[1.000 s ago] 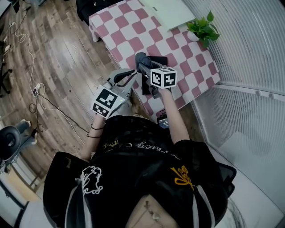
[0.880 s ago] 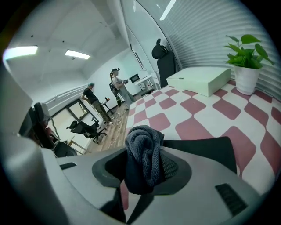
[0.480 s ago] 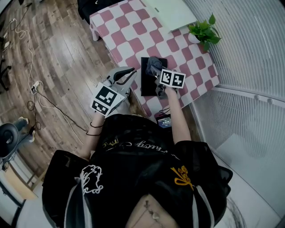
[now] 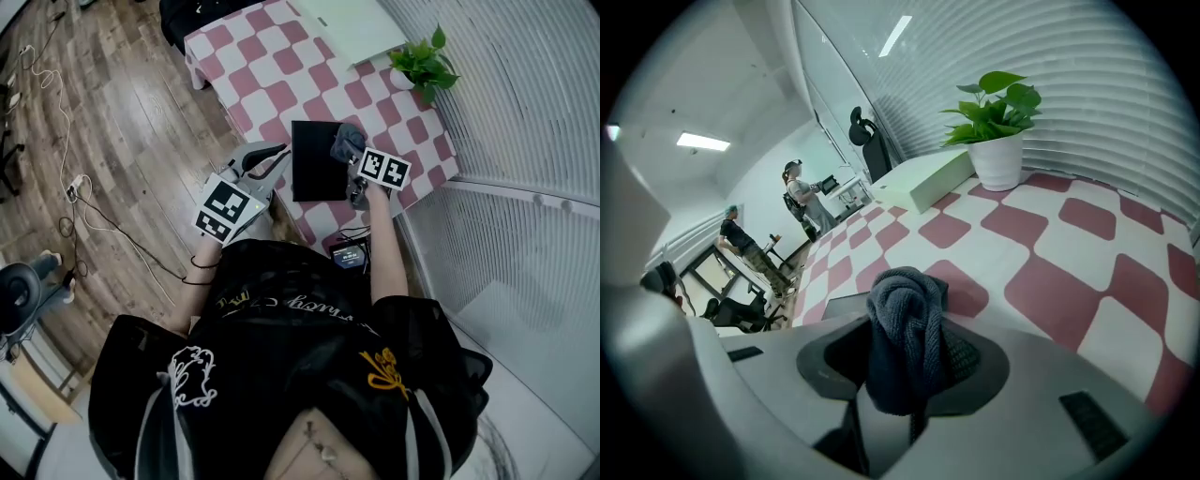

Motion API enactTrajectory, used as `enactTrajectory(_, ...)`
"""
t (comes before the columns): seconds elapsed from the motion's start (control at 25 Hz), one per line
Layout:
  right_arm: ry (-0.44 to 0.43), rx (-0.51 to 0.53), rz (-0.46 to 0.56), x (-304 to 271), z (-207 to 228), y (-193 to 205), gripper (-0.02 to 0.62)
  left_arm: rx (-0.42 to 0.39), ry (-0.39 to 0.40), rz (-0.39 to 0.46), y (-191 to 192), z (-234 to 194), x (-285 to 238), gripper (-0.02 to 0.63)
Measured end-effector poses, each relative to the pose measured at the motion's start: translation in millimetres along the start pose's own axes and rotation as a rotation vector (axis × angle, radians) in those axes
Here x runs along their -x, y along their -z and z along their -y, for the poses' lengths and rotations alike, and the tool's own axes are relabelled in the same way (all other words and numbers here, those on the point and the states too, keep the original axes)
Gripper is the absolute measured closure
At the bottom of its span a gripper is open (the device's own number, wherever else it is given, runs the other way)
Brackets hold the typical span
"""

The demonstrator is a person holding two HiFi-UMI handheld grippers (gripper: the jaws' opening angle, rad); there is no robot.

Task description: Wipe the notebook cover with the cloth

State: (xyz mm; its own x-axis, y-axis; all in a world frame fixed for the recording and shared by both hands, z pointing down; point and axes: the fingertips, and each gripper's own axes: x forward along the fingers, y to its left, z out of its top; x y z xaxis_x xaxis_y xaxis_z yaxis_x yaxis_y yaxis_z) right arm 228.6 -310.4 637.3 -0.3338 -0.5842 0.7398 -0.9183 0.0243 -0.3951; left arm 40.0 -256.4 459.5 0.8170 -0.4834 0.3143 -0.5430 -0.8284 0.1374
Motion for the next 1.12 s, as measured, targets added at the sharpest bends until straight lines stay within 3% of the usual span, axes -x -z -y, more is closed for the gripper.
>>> enactTrajectory(0.16, 0.000, 0.017, 0.017, 7, -3, -5, 0.469, -0.009, -0.001, 0.001, -2, 4, 1, 0.572)
enactTrajectory(0.4, -0.089, 0.121, 0.037, 15, -51, -5, 0.468, -0.009, -0.018, -0.002, -2, 3, 5, 0.572)
enactTrajectory(0.72, -0.225, 0.335, -0.062, 5, -133, 37, 0.468, -0.014, -0.017, -0.002, -2, 8, 7, 0.572)
enactTrajectory(0.88, -0.218, 0.385, -0.122, -9, -139, 60, 0.468, -0.013, -0.008, -0.003, 0, 13, 8, 0.572)
enactTrajectory(1.12, -0.197, 0.352, -0.131, -15, -122, 65, 0.468, -0.013, -0.003, -0.007, 4, 16, 9, 0.572)
